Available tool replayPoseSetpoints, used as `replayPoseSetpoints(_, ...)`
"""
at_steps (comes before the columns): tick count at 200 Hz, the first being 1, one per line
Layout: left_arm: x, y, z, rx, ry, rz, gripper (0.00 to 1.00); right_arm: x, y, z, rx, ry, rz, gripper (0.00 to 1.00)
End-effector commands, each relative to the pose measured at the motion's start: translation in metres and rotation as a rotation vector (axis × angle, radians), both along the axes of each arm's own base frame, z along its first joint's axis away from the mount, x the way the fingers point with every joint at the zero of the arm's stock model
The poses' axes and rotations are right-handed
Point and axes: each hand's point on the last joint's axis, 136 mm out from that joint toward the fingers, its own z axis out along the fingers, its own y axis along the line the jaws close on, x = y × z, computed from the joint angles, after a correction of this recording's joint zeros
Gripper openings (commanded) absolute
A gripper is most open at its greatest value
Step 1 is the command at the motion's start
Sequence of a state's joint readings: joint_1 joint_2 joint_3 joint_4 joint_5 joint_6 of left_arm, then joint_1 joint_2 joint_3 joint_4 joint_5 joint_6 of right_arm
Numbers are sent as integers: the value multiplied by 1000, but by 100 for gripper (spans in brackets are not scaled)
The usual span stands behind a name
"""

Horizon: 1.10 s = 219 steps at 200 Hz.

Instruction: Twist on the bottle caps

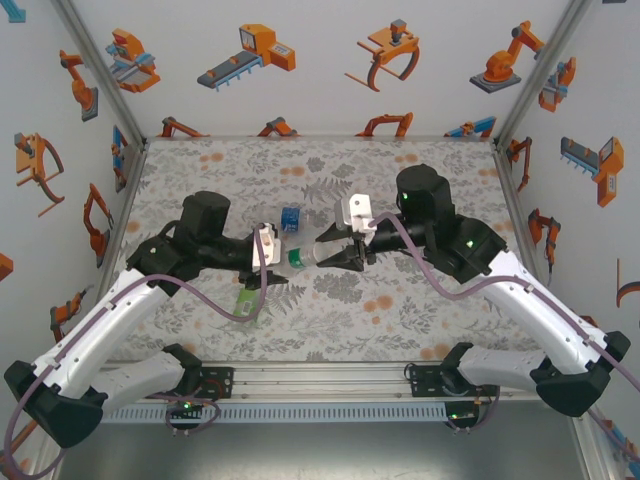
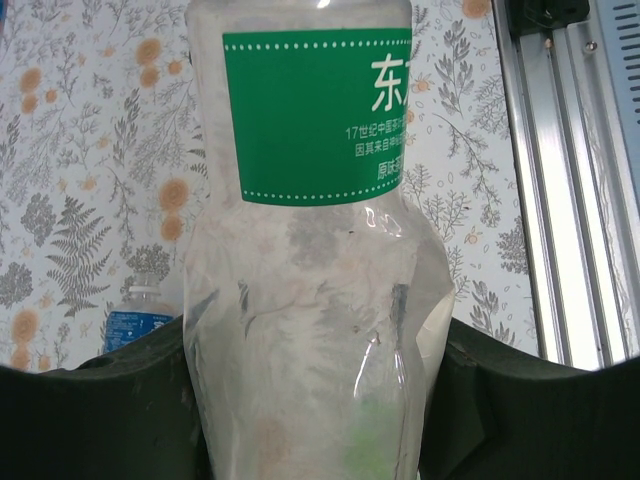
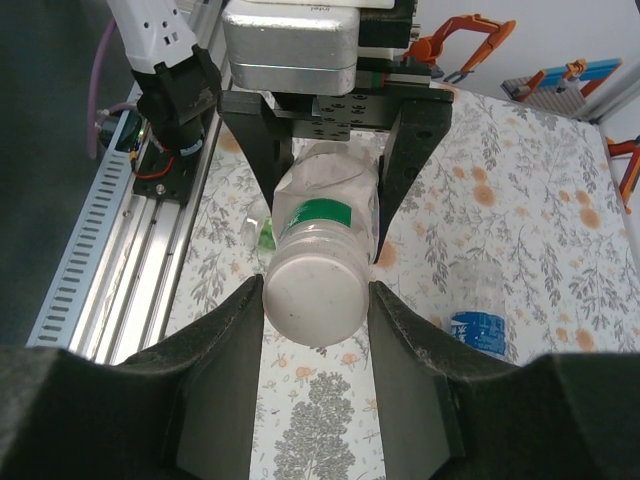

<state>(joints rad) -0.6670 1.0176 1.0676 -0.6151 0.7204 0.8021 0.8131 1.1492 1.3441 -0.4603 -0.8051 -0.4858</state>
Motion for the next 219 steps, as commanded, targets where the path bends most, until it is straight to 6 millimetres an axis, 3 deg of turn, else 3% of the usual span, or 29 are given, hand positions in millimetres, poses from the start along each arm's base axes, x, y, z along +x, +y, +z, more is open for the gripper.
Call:
replayPoseSetpoints(1, -12, -8, 29, -92, -52, -81, 0, -8, 3, 6, 21, -22, 62, 23)
replayPoseSetpoints(31, -11, -8, 33, -107, -58, -77, 0, -4, 4, 2, 16, 61, 20, 20)
replayPoseSetpoints(51, -9, -9, 36, -130, -73, -64, 0, 9, 6, 0, 38, 177, -81, 16)
replayPoseSetpoints(98, 10, -16, 39, -186, -113, 6, 0, 62, 6, -18, 80, 578, -449, 7)
replayPoseSetpoints(134, 23, -22, 36, -190, -126, 28, 0, 104, -11, -52, 118, 967, -823, 6)
replayPoseSetpoints(177, 45, -28, 36, -201, -153, 105, 0, 113, -37, -106, 199, 1462, -1134, 6)
replayPoseSetpoints(196, 50, -30, 31, -194, -156, 110, 0, 111, -40, -119, 165, 1491, -1165, 8)
replayPoseSetpoints(219, 47, -34, 27, -182, -139, 75, 0, 112, -42, -114, 140, 1457, -1170, 23)
